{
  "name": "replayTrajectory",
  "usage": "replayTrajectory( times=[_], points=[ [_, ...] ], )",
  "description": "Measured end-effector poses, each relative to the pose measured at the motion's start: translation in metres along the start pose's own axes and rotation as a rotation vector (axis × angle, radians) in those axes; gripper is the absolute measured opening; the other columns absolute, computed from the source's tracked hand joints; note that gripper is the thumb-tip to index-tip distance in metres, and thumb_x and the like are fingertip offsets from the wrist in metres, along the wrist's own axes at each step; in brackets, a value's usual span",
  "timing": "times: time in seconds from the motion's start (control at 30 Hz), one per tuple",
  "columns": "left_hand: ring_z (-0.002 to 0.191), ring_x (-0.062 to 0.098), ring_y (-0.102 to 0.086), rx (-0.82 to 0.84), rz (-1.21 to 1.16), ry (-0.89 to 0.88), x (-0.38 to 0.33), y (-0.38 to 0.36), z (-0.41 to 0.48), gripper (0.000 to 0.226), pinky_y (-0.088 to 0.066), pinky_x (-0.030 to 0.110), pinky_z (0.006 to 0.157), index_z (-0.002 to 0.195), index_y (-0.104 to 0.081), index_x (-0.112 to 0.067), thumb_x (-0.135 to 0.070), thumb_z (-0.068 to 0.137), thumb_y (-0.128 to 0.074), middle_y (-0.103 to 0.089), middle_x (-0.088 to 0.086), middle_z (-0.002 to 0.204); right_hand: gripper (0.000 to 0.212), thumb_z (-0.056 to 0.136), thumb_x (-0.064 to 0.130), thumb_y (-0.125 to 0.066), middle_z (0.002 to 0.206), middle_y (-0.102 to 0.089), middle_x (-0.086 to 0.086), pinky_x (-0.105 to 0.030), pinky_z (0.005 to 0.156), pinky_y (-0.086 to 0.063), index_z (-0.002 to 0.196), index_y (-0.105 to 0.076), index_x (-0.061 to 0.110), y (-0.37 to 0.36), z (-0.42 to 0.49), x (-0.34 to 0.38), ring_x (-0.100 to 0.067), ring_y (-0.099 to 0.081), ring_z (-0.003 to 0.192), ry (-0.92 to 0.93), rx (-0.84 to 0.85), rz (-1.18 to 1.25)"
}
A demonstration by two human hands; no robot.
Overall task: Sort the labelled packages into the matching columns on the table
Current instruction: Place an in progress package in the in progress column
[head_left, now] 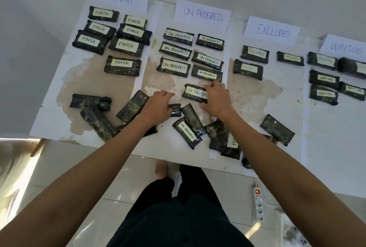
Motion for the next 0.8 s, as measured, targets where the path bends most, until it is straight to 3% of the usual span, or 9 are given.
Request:
replayTrajectory(
  times=[0.1, 0.2, 0.3, 0.5, 0.57, 0.67, 0.73, 0.8],
  points=[
    [0.124, 0.034, -0.038, -0.040, -0.042, 0.001, -0.002, 0.000, -0.009, 0.054, -0.035, 0.044, 0.103, 0.137, -0.041, -0.010, -0.015, 0.085, -0.057, -0.046, 0.014, 0.135, 0.044, 0.084, 0.024, -0.061, 0.120, -0.052, -0.013, -0.041, 0.095, -0.043, 0.125, -0.054, 0.009, 0.002, -0.017, 0.015, -0.028, -0.048, 0.111, 0.074, -0.066, 0.161],
    [0.124, 0.034, -0.038, -0.060, -0.075, 0.010, -0.005, -0.004, -0.020, 0.053, -0.036, 0.044, 0.103, 0.136, -0.042, -0.011, -0.017, 0.085, -0.057, -0.047, 0.013, 0.134, 0.047, 0.085, 0.030, -0.061, 0.116, -0.055, -0.014, -0.040, 0.090, -0.049, 0.124, -0.052, 0.006, -0.013, -0.035, 0.034, -0.029, -0.053, 0.108, 0.056, 0.106, 0.271],
    [0.123, 0.032, -0.037, -0.084, -0.099, 0.035, -0.007, -0.010, -0.032, 0.053, -0.035, 0.043, 0.101, 0.135, -0.043, -0.012, -0.017, 0.085, -0.056, -0.047, 0.012, 0.134, 0.057, 0.081, 0.033, -0.069, 0.118, -0.053, -0.014, -0.039, 0.089, -0.048, 0.126, -0.048, 0.007, -0.026, -0.042, 0.043, -0.030, -0.053, 0.109, 0.002, 0.164, 0.251],
    [0.122, 0.033, -0.037, -0.092, -0.146, 0.047, -0.014, -0.012, -0.052, 0.053, -0.033, 0.042, 0.104, 0.136, -0.043, -0.014, -0.020, 0.085, -0.057, -0.045, 0.013, 0.135, 0.057, 0.077, 0.038, -0.070, 0.119, -0.055, -0.012, -0.036, 0.086, -0.048, 0.121, -0.051, 0.007, -0.019, -0.043, 0.040, -0.027, -0.055, 0.107, -0.099, 0.143, 0.182],
    [0.123, 0.033, -0.037, -0.099, -0.186, 0.039, -0.017, -0.009, -0.058, 0.053, -0.034, 0.043, 0.105, 0.136, -0.043, -0.014, -0.020, 0.085, -0.058, -0.046, 0.013, 0.135, 0.054, 0.074, 0.035, -0.072, 0.112, -0.060, -0.008, -0.036, 0.084, -0.051, 0.117, -0.055, 0.010, -0.008, -0.047, 0.033, -0.024, -0.058, 0.100, -0.175, 0.107, 0.361],
    [0.126, 0.030, -0.036, -0.127, -0.253, -0.004, -0.024, 0.000, -0.065, 0.054, -0.033, 0.042, 0.106, 0.135, -0.043, -0.015, -0.021, 0.085, -0.061, -0.046, 0.011, 0.135, 0.038, 0.075, 0.017, -0.073, 0.098, -0.061, 0.000, -0.032, 0.079, -0.050, 0.109, -0.057, 0.013, 0.019, -0.062, 0.022, -0.016, -0.058, 0.087, -0.249, 0.074, 0.853],
    [0.124, 0.026, -0.038, -0.143, -0.295, -0.054, -0.033, 0.006, -0.067, 0.056, -0.034, 0.038, 0.103, 0.135, -0.044, -0.016, -0.023, 0.083, -0.065, -0.048, 0.008, 0.132, 0.033, 0.076, 0.001, -0.071, 0.093, -0.065, 0.001, -0.031, 0.084, -0.051, 0.105, -0.059, 0.013, 0.035, -0.076, 0.019, -0.013, -0.063, 0.085, -0.193, 0.105, 1.175],
    [0.121, 0.023, -0.040, -0.144, -0.339, -0.097, -0.040, 0.010, -0.067, 0.059, -0.037, 0.036, 0.101, 0.135, -0.044, -0.018, -0.027, 0.081, -0.068, -0.050, 0.004, 0.129, 0.039, 0.072, -0.010, -0.069, 0.100, -0.069, -0.007, -0.034, 0.091, -0.053, 0.104, -0.061, 0.011, 0.042, -0.086, 0.017, -0.022, -0.067, 0.095, -0.123, 0.145, 1.403]
  ],
)
Point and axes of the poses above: each hand's wrist, its own z-axis towards the middle knuckle, its own y-axis out of the back of the hand, x = y × z, the point moved 3 cm from there along z, towards the middle knuckle
